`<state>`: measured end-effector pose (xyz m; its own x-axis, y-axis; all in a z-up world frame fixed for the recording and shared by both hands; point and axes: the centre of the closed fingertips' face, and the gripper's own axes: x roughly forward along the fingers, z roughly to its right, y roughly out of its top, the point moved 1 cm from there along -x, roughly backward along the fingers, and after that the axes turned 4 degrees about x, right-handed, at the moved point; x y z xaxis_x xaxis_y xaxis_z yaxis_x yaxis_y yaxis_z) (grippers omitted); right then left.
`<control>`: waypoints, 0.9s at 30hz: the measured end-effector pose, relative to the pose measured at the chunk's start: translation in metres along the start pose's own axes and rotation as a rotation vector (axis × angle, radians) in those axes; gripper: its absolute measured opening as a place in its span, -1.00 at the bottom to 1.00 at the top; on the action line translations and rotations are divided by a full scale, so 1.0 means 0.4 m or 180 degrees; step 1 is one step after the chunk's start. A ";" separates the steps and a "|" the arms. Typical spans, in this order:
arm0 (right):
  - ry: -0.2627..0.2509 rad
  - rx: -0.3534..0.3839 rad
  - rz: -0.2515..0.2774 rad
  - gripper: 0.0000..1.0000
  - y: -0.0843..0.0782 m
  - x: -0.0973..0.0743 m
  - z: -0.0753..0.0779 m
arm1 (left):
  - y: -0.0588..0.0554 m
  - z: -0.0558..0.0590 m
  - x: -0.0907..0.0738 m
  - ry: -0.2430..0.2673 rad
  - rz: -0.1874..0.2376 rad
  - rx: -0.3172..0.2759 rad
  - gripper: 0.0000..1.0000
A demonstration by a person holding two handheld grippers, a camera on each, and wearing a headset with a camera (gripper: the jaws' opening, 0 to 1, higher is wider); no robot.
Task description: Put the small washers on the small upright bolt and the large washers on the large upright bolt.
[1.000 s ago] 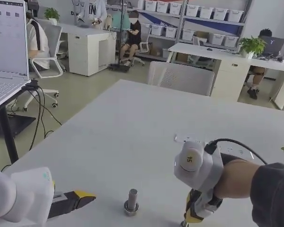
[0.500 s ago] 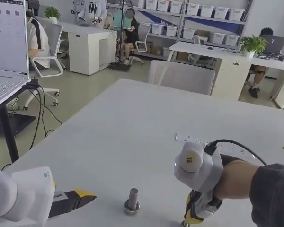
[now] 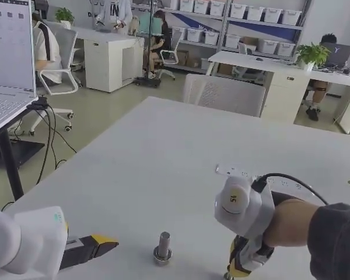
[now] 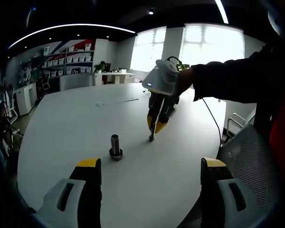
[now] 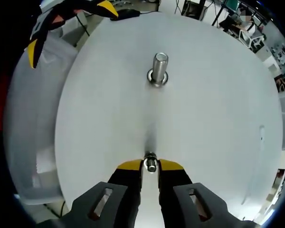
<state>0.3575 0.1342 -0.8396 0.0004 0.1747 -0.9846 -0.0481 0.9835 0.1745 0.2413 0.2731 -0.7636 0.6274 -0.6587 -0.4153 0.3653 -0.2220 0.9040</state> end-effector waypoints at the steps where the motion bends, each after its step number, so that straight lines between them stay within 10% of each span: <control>1: -0.0005 -0.0005 0.0000 -0.74 0.000 0.000 0.001 | 0.000 0.000 0.000 0.0000 -0.0004 0.0004 0.72; 27: 0.0003 0.0000 -0.0008 -0.74 -0.001 0.004 0.001 | -0.001 -0.003 -0.001 -0.0008 -0.0006 0.0004 0.72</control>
<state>0.3580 0.1341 -0.8411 -0.0003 0.1723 -0.9851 -0.0481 0.9839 0.1721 0.2420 0.2743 -0.7640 0.6249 -0.6601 -0.4168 0.3657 -0.2242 0.9033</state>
